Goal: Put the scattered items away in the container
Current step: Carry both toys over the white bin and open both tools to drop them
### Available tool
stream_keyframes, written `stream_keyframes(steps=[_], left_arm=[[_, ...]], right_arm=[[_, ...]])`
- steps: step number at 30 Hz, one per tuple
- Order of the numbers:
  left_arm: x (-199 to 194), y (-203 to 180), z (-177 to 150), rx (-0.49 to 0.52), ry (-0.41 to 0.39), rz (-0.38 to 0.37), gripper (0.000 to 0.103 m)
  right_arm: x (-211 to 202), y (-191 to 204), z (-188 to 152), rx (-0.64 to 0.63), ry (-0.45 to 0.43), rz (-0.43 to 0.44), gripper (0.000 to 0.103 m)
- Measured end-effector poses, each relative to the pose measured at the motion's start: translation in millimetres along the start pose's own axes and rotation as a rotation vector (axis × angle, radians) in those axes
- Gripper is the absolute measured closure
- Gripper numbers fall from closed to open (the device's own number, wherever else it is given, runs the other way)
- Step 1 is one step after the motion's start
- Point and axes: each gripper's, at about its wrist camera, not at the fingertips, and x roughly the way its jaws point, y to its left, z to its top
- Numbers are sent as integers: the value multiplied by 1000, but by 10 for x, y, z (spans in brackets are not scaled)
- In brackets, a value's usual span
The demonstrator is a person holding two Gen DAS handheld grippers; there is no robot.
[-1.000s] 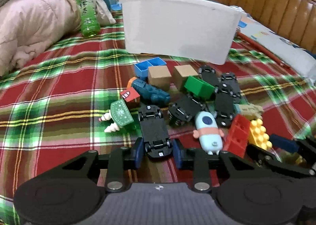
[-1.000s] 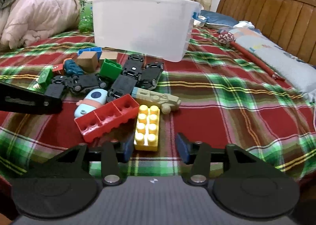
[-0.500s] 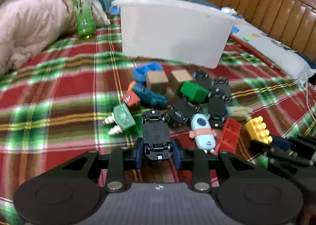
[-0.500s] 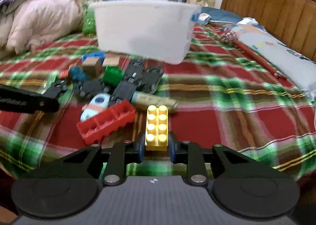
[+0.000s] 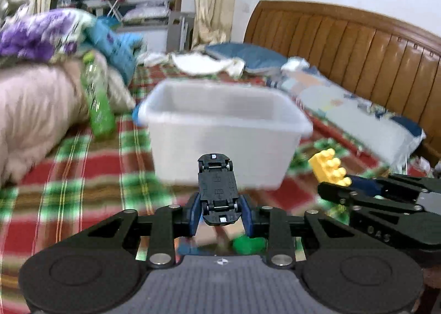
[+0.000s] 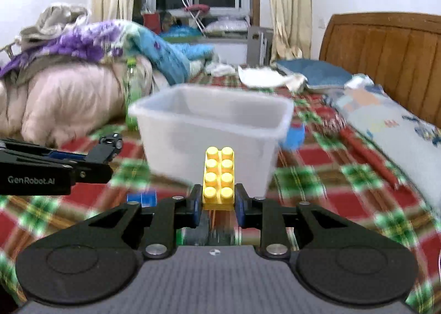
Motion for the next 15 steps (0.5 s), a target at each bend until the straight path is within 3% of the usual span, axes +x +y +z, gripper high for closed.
stream_keyframes(steps=[7,15], left_arm=[[325,14,580,6,-53,3,69],[861,52,925,0,-48,54,69]], right_arm=[[319,-14,551,-27,-57,-2,76],[834,-119,846,-9,-27,-21,76]])
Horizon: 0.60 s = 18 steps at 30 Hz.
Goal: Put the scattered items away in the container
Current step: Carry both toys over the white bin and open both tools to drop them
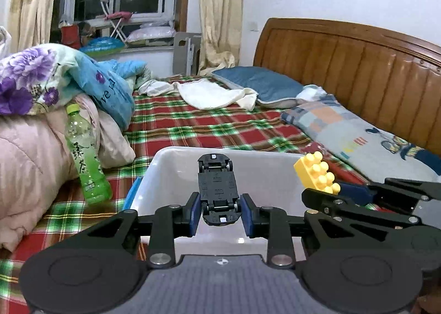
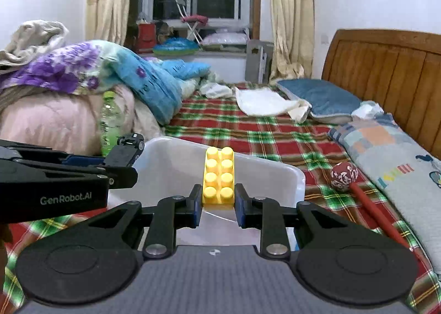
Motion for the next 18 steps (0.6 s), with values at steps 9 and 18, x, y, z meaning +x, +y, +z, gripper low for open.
stream_keyframes(steps=[9,18], left_arm=[[713,58,-47,1,105,59,68],[591,60,-61,9,84,72,45]], right_arm=[[639,-121,-75,17,143,-21,76],[606,-136,-102,-12,146,-50,54]])
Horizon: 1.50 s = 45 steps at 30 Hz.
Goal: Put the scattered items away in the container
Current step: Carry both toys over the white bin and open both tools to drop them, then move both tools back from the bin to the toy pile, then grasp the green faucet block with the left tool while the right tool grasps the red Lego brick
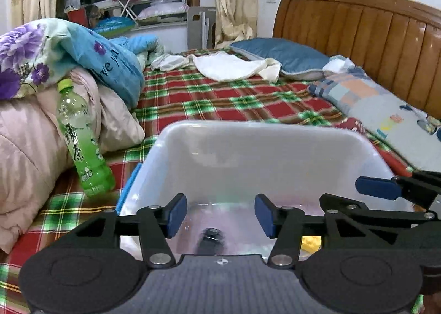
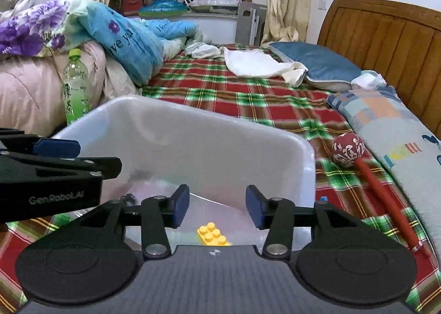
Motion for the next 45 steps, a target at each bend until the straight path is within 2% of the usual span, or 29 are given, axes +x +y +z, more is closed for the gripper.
stream_keyframes(steps=[5,9,12,25,34,39,43,45], left_arm=[[-309,-16,-22,21,-33,-15,43],[-633,13,-145,20,-55,-38,43],[-829,37,-320,21,-58,-48,39],[-1359,281,-1136,-32,-16,-62,39],[-1413,484,-1686,-61,53,-19,39],[-1277,464,-1984,-117,97,17,39],[-1106,450,-2130,-164,109,88,39],[-1006,446,-2145,-175,106,89,33]], right_arm=[[-222,49,21,-24,-41,-4,45],[-459,96,-21,-12,-76,12,44],[-655,155,-134,-17,-90,32,44],[-1181,422,-739,-51,-76,90,38],[-1207,504,-1334,-60,8,96,38],[-1184,526,-1663,-32,49,94,39],[-1226,552,-1832,-35,45,74,39],[-1244,544,-1902,-18,48,61,39]])
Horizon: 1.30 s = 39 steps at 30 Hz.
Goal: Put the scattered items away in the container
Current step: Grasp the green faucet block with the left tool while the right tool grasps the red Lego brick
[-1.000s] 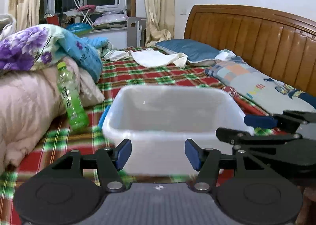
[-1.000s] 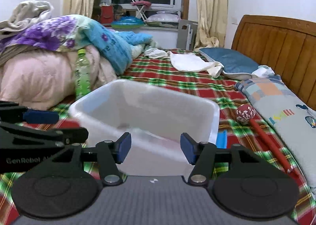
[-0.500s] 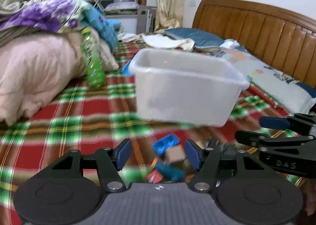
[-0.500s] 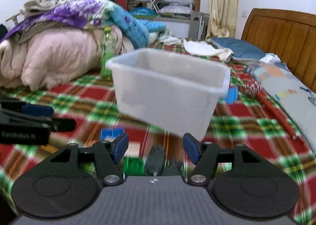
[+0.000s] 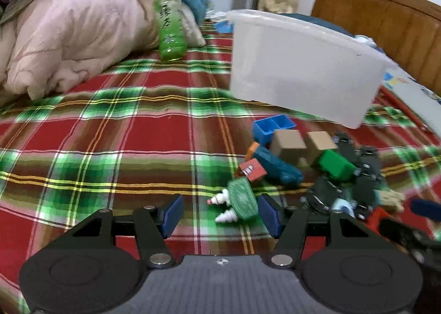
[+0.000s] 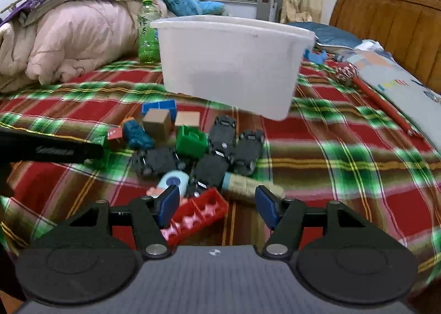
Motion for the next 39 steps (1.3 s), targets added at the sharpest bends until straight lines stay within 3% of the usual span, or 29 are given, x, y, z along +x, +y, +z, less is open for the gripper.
stream_keyframes(steps=[3,4,6,7,16,17,21,23,24,25,26,29,39], left_arm=[[107,-70,10,20,7,-17,33],[132,-88,2,27,14,-31,38],[142,-86,-24,35,28,-81,62],[139,-88,-37,49,37,-100,79],[143,-105,-87,134,34,-139,79],[133,-120,-95,144,30,-135,79],[107,-105,-120,153,29,-140,79],[96,-88,-125,154,31,-141,78],[89,-86,-133,155,30,-141,78],[87,-85,-145,157,27,-141,77],[87,-85,-161,162,24,-140,78],[80,-61,-173,146,12,-148,79],[-83,-48,-88,147,11,-175,79]], right_arm=[[9,0,-108,33,19,-3,38],[9,1,-143,47,20,-3,38],[-8,16,-189,71,9,8,38],[-1,35,-194,72,13,12,38],[171,231,-201,110,13,104,39],[191,249,-218,98,14,98,48],[153,197,-253,56,14,99,62],[114,161,-290,18,13,71,55],[95,141,-319,17,14,52,38],[78,120,-361,24,22,42,33],[76,116,-397,18,29,51,39],[35,141,-449,-27,11,50,76],[-23,47,-254,-14,1,48,76]])
